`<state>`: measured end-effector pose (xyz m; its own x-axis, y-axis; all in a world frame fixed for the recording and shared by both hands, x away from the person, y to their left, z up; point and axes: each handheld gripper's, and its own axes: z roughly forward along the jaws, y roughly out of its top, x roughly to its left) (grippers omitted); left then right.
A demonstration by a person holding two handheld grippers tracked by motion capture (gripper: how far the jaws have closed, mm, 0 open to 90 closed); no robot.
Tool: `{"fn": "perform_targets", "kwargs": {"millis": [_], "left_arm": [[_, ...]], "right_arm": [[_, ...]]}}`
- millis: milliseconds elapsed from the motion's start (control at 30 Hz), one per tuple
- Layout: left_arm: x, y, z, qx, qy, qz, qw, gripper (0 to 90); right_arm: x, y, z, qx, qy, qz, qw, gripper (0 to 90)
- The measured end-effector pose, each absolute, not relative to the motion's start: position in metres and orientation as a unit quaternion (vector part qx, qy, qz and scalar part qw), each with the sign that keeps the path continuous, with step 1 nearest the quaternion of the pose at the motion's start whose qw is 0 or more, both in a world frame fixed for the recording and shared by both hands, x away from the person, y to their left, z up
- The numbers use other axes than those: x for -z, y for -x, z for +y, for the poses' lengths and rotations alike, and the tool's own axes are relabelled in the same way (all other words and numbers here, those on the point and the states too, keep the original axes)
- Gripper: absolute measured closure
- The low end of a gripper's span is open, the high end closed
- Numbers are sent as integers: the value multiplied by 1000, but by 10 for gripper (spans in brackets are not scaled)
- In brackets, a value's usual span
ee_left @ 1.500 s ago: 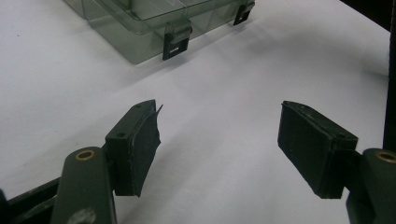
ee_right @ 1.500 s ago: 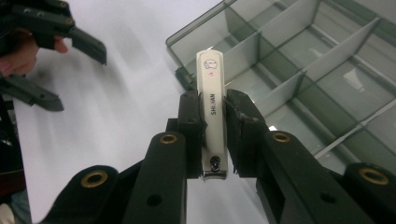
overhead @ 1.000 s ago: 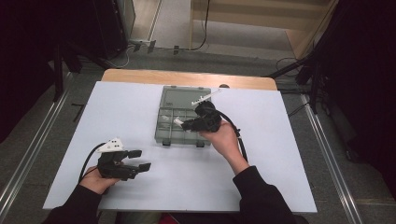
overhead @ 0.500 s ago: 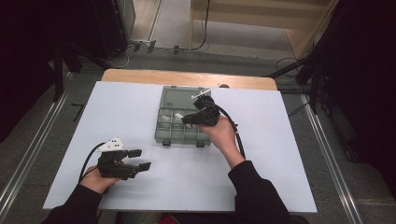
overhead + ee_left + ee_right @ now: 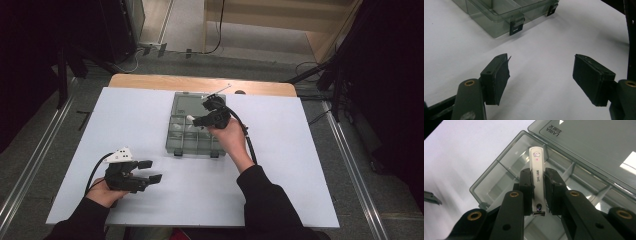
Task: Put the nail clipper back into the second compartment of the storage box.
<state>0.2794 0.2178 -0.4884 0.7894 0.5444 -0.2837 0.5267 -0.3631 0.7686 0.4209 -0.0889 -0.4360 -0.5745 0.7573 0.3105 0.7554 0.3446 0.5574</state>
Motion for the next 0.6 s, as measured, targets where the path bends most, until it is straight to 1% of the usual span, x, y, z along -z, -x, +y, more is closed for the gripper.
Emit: {"fn": "perform_targets", "kwargs": {"millis": [333,467,600], "left_arm": [[487,-280,217,-10,-826,319,464,289],[486,-280,217,-17,-822,324,469,290],[486,-279,217,-18,-822,324,468,290]], "right_arm": [[443,-431,-82,-332,-484,810,2,783],[448,-432,-77,-333,-487,807,14,783],[453,-432,-69,-329,-492,806,14,783]]}}
